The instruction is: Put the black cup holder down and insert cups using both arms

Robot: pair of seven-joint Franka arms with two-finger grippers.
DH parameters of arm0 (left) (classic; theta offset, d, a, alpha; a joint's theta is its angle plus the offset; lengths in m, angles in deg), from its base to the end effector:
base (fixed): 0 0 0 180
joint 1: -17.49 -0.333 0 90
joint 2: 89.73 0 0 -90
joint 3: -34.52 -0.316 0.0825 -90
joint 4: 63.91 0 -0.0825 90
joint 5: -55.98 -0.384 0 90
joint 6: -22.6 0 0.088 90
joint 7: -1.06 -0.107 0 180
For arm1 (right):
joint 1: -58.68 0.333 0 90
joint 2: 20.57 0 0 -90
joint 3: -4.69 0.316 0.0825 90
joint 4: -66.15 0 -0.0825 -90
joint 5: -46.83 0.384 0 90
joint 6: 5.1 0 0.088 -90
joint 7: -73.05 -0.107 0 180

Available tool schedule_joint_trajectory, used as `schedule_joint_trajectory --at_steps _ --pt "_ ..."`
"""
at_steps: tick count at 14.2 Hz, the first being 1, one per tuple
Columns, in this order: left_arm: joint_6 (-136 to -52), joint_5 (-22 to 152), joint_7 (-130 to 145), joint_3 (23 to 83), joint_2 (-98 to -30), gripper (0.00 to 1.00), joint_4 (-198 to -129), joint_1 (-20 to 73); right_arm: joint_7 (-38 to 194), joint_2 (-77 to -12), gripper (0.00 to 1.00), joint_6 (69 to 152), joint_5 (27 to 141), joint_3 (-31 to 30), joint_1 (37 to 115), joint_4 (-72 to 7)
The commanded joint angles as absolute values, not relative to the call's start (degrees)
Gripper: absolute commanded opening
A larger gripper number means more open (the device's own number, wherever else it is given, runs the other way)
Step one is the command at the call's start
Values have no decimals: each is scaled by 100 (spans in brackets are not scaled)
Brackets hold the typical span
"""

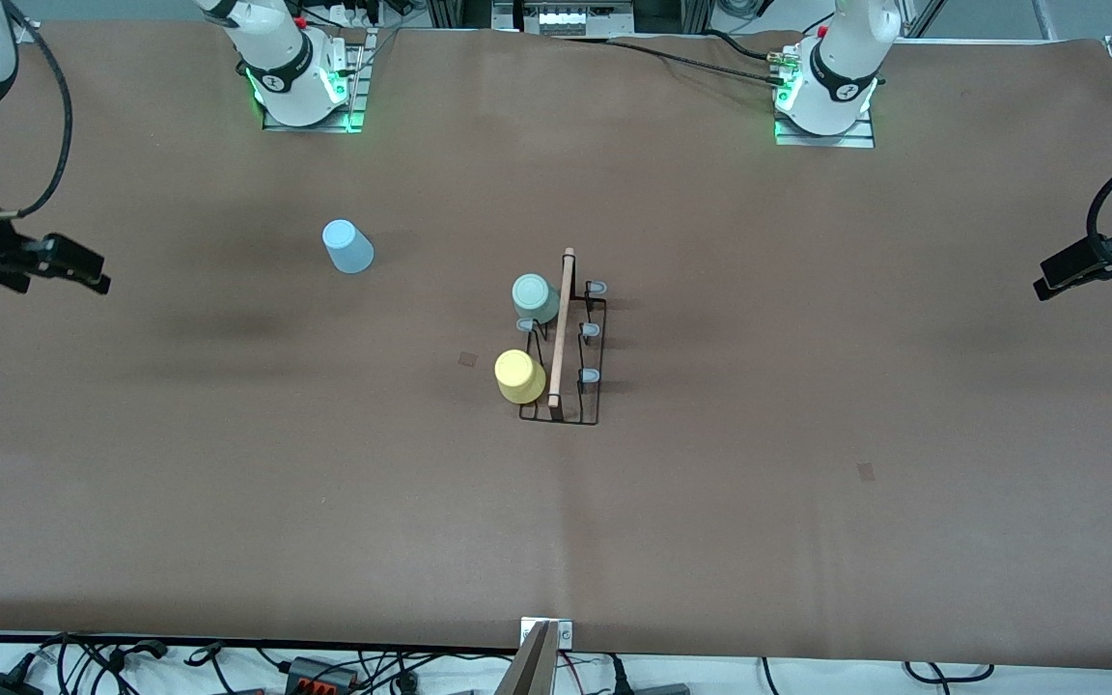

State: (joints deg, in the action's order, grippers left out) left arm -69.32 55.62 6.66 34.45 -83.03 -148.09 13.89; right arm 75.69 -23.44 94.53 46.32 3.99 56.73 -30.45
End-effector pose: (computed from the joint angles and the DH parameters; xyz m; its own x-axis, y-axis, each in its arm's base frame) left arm 0.5927 0.0386 0.6084 0.9868 0.1609 0.0187 0.1610 -0.9869 -0.0046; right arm 0.5782 -0.0274 0.5559 1.0000 0.0013 0.0024 0.0013 -1.0000 0.0095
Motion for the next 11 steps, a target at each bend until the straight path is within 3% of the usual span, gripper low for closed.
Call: schedule_joint_trajectory --at_steps 1,11 --pt "-6916 5607 546 3443 -8314 100 -14811 1354 7595 -2093 100 9466 4542 407 5684 -3326" --pt "-6916 5607 546 3443 -8314 100 -14811 1354 7631 -2277 100 9264 4612 407 5701 -2851"
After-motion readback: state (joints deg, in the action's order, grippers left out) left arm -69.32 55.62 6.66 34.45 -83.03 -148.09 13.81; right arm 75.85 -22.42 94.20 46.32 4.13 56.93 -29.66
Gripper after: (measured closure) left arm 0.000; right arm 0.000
